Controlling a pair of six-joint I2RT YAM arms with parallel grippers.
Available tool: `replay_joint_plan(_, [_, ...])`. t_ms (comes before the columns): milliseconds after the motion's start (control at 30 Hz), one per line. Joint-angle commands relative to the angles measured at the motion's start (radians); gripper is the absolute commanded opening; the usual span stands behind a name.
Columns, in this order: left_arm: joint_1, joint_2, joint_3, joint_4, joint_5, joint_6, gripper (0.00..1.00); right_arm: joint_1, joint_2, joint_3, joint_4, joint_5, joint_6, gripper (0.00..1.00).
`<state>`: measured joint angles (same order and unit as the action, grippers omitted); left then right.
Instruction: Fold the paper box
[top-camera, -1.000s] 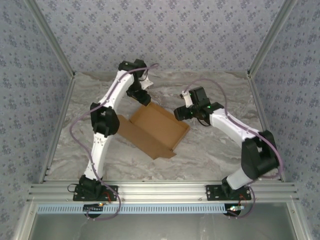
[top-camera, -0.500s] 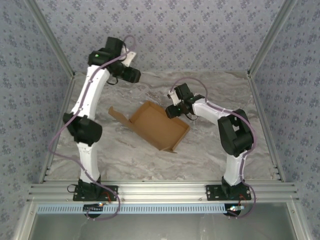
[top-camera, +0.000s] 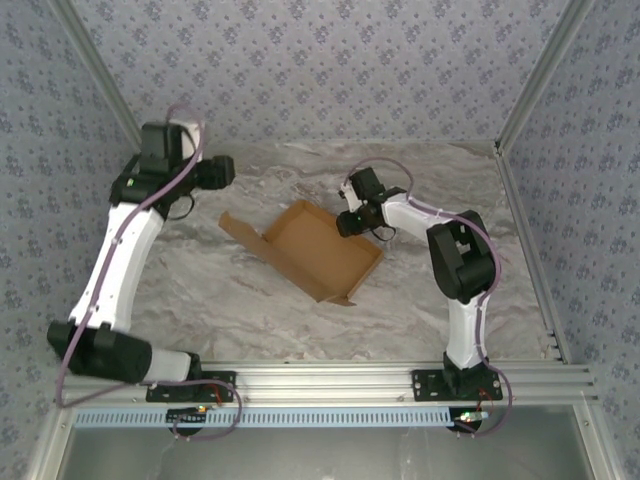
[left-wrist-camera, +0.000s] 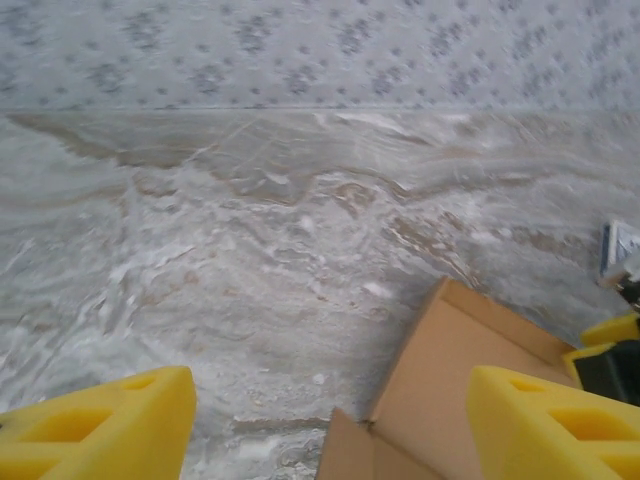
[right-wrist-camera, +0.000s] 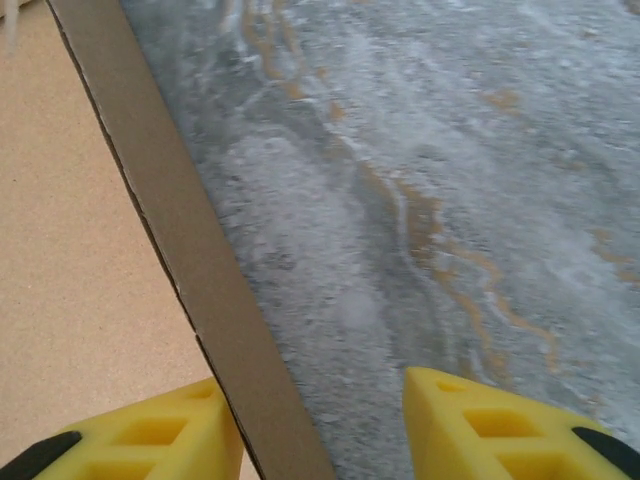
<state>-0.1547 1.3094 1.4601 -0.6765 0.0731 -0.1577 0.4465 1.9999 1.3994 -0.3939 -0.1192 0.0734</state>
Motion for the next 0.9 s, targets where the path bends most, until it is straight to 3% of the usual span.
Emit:
replay_joint_plan(0, [0.037, -0.129, -0.134, 0.167, -0.061, -0.112, 0.72, -0.043, -0.023, -0.031, -0.029, 0.016, 0.067, 0.44])
replay_joint_plan(167, [0.07, -0.25, -0.324, 0.249, -0.092, -0.175, 0.72, -0.102, -0.082, -0.115, -0.009, -0.002, 0.111, 0.43])
replay_joint_plan(333, [0.072, -0.266, -0.438, 0.301, -0.055, -0.199, 0.72, -0.152, -0.167, -0.244, 0.023, -0.046, 0.151, 0.44])
replay_joint_plan(633, [0.068, -0.269, -0.644, 0.458, 0.025, -0.282, 0.7, -0.151, -0.332, -0.427, 0.108, -0.177, 0.242, 0.67])
replay_joint_plan(867, [0.061, -0.256, -0.791, 0.602, 0.109, -0.38, 0.71, -0.087, -0.427, -0.535, 0.201, -0.231, 0.338, 0.74])
